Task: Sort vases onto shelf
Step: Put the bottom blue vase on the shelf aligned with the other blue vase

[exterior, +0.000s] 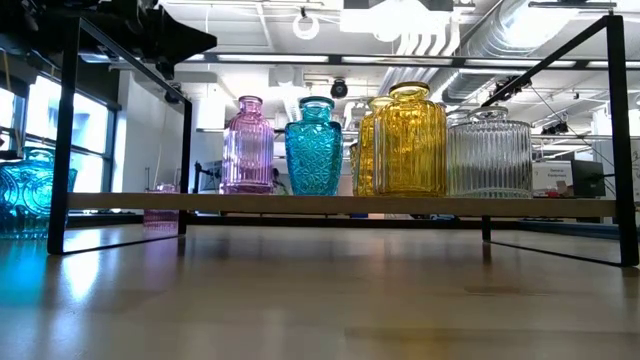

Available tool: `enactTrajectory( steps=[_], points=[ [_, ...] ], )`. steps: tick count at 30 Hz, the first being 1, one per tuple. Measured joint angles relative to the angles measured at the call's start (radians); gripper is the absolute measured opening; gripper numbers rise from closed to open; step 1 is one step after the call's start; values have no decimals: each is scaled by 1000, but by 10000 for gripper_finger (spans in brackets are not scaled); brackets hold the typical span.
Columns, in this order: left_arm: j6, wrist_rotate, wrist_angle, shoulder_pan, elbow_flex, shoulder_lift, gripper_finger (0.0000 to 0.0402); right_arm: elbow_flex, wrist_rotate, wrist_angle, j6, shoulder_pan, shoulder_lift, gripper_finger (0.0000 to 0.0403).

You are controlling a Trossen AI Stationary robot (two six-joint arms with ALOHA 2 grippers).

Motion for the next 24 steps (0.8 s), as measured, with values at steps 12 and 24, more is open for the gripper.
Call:
enactTrajectory(
  steps=[12, 24],
  points=[
    [6, 4, -4, 0, 0, 0, 0, -424, -333, 489, -32, 26, -103, 0],
    [60, 15, -3, 0, 0, 11, 0, -311, -571, 112, 443, 114, -113, 0]
  ],
)
